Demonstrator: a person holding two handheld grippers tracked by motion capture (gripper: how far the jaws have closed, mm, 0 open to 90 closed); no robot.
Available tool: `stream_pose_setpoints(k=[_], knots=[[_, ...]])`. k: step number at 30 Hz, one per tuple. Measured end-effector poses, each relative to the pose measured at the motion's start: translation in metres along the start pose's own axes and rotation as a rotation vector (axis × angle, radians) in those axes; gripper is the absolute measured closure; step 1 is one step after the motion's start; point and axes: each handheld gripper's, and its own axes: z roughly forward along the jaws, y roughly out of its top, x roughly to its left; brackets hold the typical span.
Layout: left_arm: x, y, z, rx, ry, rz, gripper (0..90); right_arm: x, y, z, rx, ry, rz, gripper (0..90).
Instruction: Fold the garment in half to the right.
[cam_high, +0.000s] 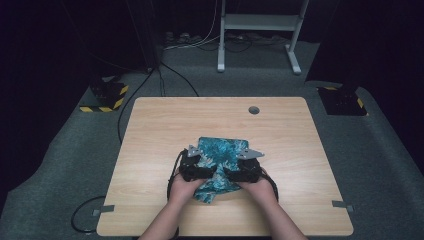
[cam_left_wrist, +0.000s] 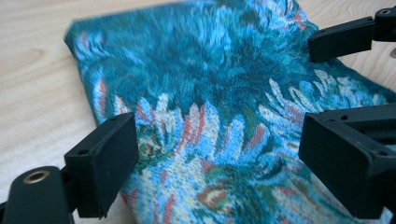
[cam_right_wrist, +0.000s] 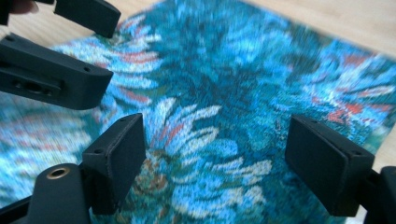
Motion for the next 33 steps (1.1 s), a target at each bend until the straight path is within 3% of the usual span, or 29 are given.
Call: stream_pose_setpoints(k=[5, 10, 14, 21, 25, 33], knots=[[0.004, -0.001, 0.000, 0.008, 0.009, -0.008, 13.0, -0.001, -0.002, 0.003, 0.018, -0.004, 0.000, 19.6], [0.007, 0.000, -0.014, -0.012, 0.008, -0.011, 12.7, -0.003, 0.002, -0.005, 0.008, -0.012, 0.011, 17.7], [-0.003, -0.004, -0.036, -0.058, -0.012, 0.001, 12.6, 0.005, 0.005, -0.026, -0.047, 0.000, 0.015, 17.3], [-0.023, -0.018, -0.042, -0.055, -0.038, 0.013, 12.6, 0.028, -0.003, -0.043, -0.072, 0.034, -0.001, 17.3], [-0.029, -0.029, -0.039, -0.039, -0.045, 0.008, 12.6, 0.036, -0.014, -0.043, -0.053, 0.035, 0.003, 17.2], [-0.035, -0.040, -0.034, -0.010, 0.004, 0.049, 13.3, 0.035, -0.032, -0.034, 0.019, 0.004, 0.006, 17.1]])
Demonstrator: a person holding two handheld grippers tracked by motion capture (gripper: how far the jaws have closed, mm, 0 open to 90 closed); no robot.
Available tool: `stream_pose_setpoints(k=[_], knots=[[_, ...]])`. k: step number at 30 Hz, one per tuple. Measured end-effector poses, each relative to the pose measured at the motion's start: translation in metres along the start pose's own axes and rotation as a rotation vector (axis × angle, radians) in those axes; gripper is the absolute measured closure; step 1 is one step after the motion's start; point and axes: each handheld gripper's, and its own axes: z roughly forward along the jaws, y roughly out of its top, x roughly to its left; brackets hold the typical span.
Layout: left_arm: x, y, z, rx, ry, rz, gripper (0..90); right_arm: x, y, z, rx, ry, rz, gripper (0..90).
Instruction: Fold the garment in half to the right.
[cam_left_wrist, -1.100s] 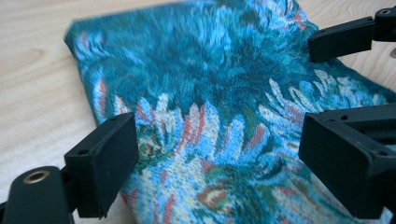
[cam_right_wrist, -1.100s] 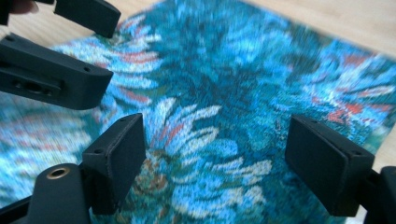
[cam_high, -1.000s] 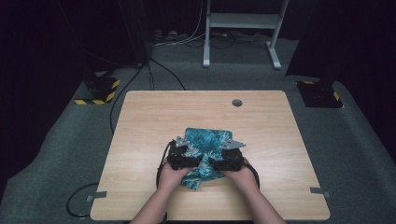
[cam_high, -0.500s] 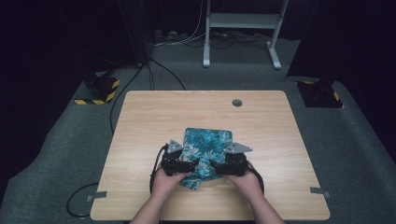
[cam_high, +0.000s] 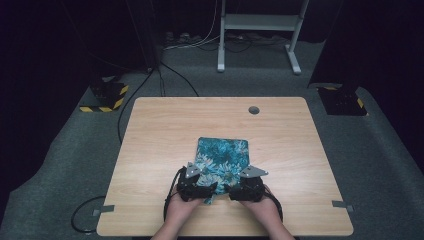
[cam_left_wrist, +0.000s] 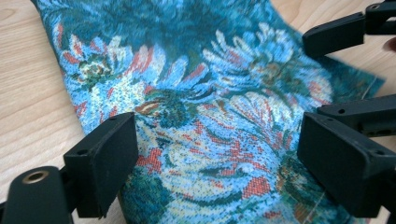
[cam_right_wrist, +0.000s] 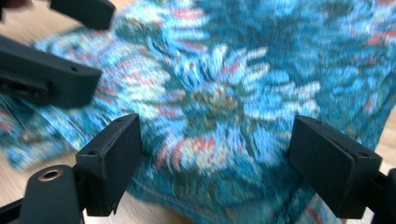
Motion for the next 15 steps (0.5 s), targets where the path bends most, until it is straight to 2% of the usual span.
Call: stream_pose_setpoints(k=[1, 8, 15], knots=[[0.0002, -0.0020, 0.0008, 0.004, 0.004, 0.004, 13.4, -0.0003, -0.0018, 0.0013, 0.016, -0.003, -0.001, 17.0], [0.0004, -0.0061, 0.0024, -0.002, 0.016, 0.014, 14.1, -0.0021, -0.0052, 0.0013, 0.011, -0.004, 0.011, 17.1], [0.0012, -0.0065, 0.0017, -0.005, 0.003, 0.001, 13.0, -0.0024, -0.0052, 0.0012, 0.011, 0.001, 0.009, 15.3]])
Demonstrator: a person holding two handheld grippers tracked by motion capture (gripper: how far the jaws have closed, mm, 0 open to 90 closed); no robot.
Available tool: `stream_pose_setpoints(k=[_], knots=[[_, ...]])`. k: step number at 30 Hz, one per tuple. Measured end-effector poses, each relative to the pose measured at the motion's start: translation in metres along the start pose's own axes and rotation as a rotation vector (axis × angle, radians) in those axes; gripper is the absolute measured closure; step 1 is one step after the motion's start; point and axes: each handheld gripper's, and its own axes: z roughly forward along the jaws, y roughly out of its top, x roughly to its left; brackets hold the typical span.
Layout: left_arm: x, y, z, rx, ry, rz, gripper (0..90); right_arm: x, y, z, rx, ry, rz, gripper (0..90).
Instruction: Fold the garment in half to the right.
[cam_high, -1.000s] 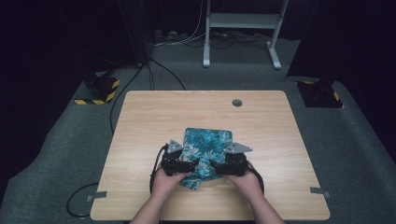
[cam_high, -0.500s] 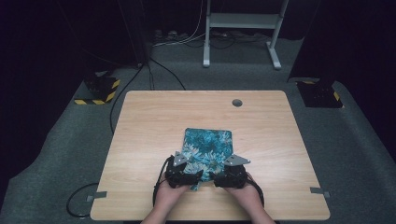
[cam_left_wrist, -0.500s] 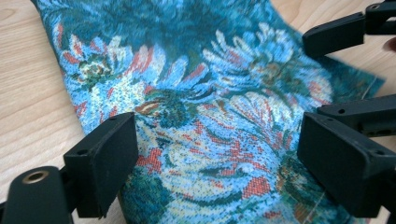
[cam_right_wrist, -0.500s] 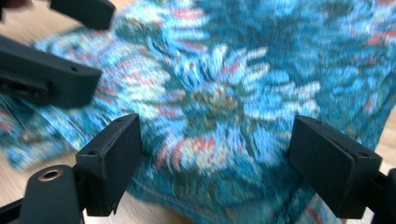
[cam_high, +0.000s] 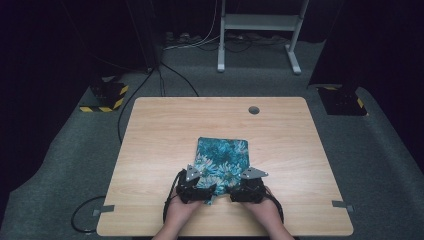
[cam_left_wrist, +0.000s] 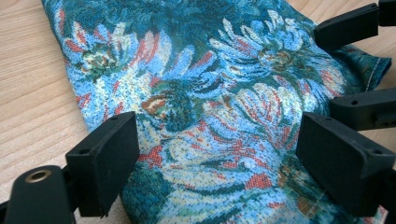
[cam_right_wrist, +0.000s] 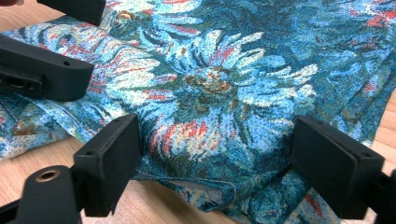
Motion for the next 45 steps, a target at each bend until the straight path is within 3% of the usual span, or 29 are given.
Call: stream_pose_setpoints(k=[11, 26, 34, 45], knots=[[-0.001, 0.012, -0.019, -0.035, -0.052, 0.026, 3.5, 0.003, 0.005, -0.010, -0.051, 0.030, 0.005, 5.0], [0.008, 0.019, -0.044, -0.086, -0.051, 0.056, 0.6, 0.005, 0.016, -0.027, -0.107, 0.032, 0.000, 0.8], [0.020, 0.011, -0.061, -0.099, -0.030, 0.059, 0.5, 0.001, 0.012, -0.033, -0.107, 0.011, 0.002, 0.5], [0.053, -0.014, -0.084, -0.100, 0.014, -0.002, 0.5, -0.014, -0.004, -0.046, -0.112, -0.025, 0.023, 0.5]])
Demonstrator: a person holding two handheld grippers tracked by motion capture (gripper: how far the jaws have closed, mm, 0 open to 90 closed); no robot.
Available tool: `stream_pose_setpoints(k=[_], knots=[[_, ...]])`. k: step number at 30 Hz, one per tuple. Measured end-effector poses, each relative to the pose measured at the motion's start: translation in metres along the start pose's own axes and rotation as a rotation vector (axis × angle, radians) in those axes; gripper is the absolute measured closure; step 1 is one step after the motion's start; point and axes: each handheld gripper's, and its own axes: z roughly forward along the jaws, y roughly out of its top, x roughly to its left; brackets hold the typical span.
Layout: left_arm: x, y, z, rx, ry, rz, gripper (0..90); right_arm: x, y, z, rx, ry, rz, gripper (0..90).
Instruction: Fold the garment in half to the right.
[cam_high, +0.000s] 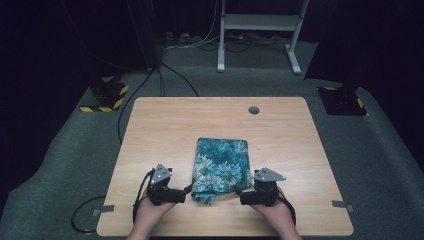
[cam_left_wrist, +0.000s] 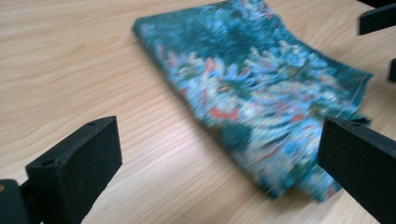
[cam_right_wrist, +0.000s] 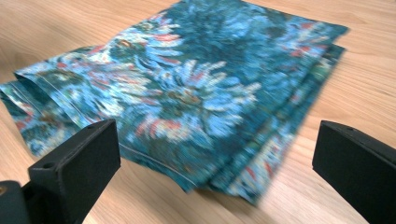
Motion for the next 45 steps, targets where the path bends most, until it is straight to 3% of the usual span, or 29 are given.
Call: stream_pose_setpoints(k=[9, 17, 24, 28, 29, 30, 31, 32, 45], knots=[[0.036, -0.025, -0.032, 0.029, 0.081, -0.052, 0.5, -0.030, -0.020, -0.026, 0.005, -0.072, 0.039, 0.4], [0.055, -0.045, -0.047, 0.077, 0.121, -0.090, 0.5, -0.056, -0.039, -0.047, 0.032, -0.137, 0.079, 0.3], [0.058, -0.064, -0.044, 0.153, 0.146, -0.105, 0.5, -0.076, -0.059, -0.059, 0.086, -0.185, 0.129, 0.3], [0.055, -0.066, -0.044, 0.157, 0.173, -0.082, 0.9, -0.082, -0.070, -0.061, 0.122, -0.201, 0.153, 0.9], [0.051, -0.066, -0.041, 0.176, 0.198, -0.045, 0.9, -0.084, -0.072, -0.061, 0.157, -0.215, 0.153, 0.4], [0.051, -0.066, -0.041, 0.176, 0.198, -0.045, 0.9, -0.085, -0.072, -0.061, 0.164, -0.218, 0.150, 0.0], [0.048, -0.065, -0.039, 0.195, 0.223, -0.016, 0.9, -0.085, -0.072, -0.061, 0.164, -0.218, 0.150, 0.0], [0.047, -0.065, -0.039, 0.196, 0.222, -0.011, 0.5, -0.084, -0.072, -0.061, 0.175, -0.221, 0.125, 0.0], [0.045, -0.065, -0.037, 0.195, 0.231, -0.020, 0.5, -0.083, -0.072, -0.061, 0.174, -0.225, 0.126, 0.0]])
